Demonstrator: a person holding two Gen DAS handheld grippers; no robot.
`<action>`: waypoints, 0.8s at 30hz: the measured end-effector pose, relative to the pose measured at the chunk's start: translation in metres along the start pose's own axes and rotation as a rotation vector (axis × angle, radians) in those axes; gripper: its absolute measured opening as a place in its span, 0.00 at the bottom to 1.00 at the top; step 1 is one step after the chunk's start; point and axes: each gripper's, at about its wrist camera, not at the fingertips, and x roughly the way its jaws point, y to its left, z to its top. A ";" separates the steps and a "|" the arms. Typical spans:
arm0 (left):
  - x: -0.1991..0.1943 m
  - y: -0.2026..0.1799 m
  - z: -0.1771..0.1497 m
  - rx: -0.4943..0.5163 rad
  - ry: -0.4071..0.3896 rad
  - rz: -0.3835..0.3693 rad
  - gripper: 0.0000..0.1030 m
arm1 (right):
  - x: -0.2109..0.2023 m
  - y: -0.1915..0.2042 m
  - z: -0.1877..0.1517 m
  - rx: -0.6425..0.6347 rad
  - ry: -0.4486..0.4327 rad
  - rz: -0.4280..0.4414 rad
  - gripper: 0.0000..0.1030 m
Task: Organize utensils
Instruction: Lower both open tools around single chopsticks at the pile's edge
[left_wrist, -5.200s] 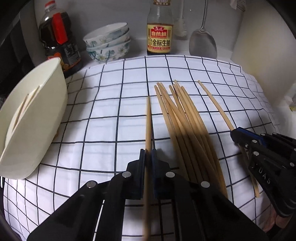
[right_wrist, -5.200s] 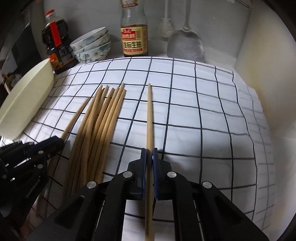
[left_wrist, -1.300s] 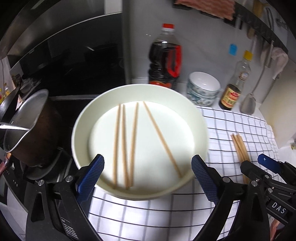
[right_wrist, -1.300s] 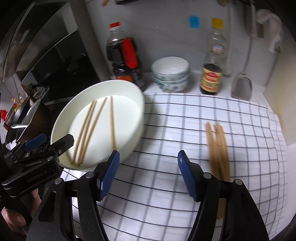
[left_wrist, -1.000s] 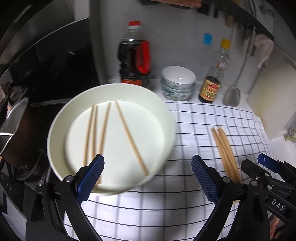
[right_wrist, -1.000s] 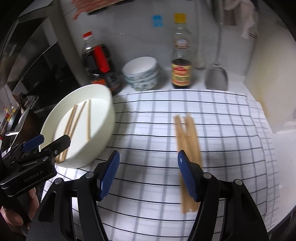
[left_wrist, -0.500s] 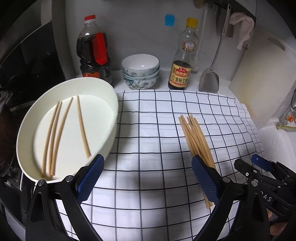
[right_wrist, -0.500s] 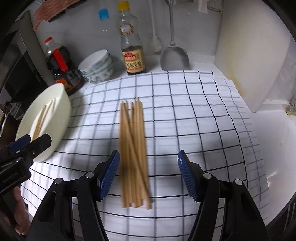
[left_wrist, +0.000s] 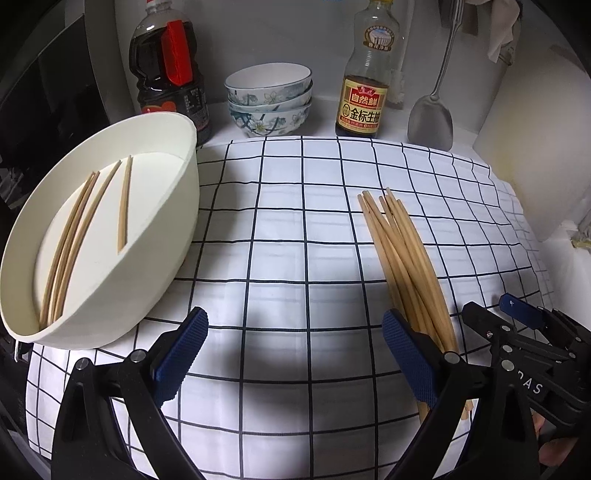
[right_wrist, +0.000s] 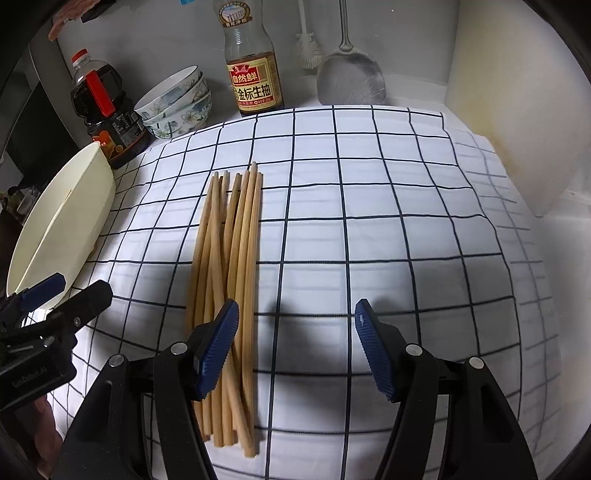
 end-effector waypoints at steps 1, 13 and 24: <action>0.003 -0.001 0.000 -0.002 0.003 0.003 0.91 | 0.003 -0.001 0.001 -0.003 0.002 -0.001 0.61; 0.020 -0.009 -0.001 -0.022 0.023 0.001 0.91 | 0.020 0.004 0.005 -0.061 0.000 -0.008 0.61; 0.025 -0.012 0.000 -0.034 0.028 0.004 0.91 | 0.024 0.011 0.008 -0.130 -0.011 -0.040 0.61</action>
